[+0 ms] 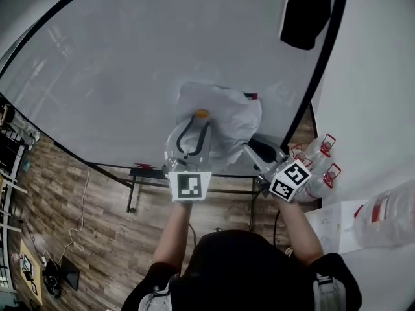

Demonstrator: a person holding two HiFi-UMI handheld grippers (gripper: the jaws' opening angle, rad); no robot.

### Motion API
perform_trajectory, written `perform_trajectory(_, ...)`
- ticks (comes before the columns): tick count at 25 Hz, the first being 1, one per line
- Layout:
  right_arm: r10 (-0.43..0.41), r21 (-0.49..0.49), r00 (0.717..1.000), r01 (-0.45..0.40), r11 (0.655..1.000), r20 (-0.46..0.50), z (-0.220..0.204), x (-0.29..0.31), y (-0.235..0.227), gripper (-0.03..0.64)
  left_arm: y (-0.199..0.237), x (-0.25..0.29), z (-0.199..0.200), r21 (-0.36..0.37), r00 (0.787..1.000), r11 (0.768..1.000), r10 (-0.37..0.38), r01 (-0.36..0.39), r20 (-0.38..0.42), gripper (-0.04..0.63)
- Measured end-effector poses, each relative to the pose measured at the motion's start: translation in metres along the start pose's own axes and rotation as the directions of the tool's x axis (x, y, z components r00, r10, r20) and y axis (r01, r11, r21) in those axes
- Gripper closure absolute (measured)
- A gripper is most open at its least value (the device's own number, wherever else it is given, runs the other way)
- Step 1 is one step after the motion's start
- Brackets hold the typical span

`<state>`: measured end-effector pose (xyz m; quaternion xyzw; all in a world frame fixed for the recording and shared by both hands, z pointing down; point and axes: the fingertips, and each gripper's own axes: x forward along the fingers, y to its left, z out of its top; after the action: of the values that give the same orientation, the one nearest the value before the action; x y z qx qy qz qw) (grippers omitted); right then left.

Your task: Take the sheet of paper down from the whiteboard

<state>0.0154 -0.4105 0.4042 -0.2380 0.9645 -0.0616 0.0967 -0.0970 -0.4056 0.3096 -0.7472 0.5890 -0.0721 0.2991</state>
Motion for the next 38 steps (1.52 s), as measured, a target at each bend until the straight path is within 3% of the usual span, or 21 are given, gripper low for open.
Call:
perform_trajectory(17,0.03,0.038,1.0,-0.03,0.999,0.001,-0.003,0.011,0.002,0.578,0.003,0.01,0.004,0.049,1.0,0.999,-0.016,0.015,0.017,0.459)
perform_trajectory(28,0.04,0.057,0.999,-0.04,0.998,-0.007,-0.002,0.009,0.002,0.612,0.005,0.013,0.006,0.057,1.0,0.998,0.015,-0.016,0.023,0.463)
perform_trajectory(38,0.047,0.062,0.999,-0.046,0.997,-0.009,-0.003,0.01,0.002,0.612,0.003,0.013,-0.002,0.057,0.997,0.996,0.072,-0.069,-0.038,0.463)
